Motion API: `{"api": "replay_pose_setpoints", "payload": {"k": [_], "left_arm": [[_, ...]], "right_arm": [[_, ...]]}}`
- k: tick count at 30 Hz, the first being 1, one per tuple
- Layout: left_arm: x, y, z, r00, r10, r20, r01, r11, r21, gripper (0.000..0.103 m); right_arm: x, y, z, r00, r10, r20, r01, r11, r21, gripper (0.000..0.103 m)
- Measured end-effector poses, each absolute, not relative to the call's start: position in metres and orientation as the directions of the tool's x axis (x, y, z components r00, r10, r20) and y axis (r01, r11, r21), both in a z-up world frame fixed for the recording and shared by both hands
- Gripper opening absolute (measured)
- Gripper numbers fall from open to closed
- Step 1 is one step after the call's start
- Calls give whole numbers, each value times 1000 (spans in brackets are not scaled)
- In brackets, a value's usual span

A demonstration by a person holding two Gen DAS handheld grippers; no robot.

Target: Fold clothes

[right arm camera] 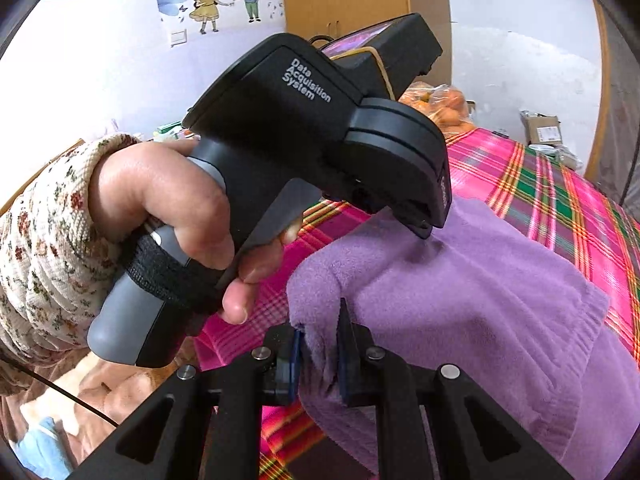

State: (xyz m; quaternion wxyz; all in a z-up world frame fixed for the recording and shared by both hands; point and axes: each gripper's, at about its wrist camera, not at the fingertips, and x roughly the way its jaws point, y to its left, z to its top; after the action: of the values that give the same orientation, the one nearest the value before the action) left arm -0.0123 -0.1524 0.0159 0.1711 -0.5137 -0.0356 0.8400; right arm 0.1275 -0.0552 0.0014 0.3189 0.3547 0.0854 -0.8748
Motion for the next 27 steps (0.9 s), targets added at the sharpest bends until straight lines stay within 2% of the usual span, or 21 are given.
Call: {"api": "replay_pose_setpoints", "payload": {"k": [7,10,12,14,27], "left_arm": [[-13,-161,10,-408,311,-858,-221,-946,-238,15],[-14,-163,8,-403,309,-861,-201,-948,-246,20],[-14,-166,7,-395,308,-865,-183,-950,-254,29],[-15,-170,7,-386,312,-868,-168,-949,-266,31],[3,-194,13,-354,335,-873,-64,-940,-335,31]], "right_arm": [[119,-58,-9,-520,-505,-689,625,-775,97,15],[115,-58,-13,-505,-506,-700,623,-775,110,17],[114,-58,-15,-497,-505,-706,621,-775,117,19],[115,-57,-15,-493,-506,-708,621,-775,121,20],[145,-44,7,-518,-527,-674,624,-772,124,24]]}}
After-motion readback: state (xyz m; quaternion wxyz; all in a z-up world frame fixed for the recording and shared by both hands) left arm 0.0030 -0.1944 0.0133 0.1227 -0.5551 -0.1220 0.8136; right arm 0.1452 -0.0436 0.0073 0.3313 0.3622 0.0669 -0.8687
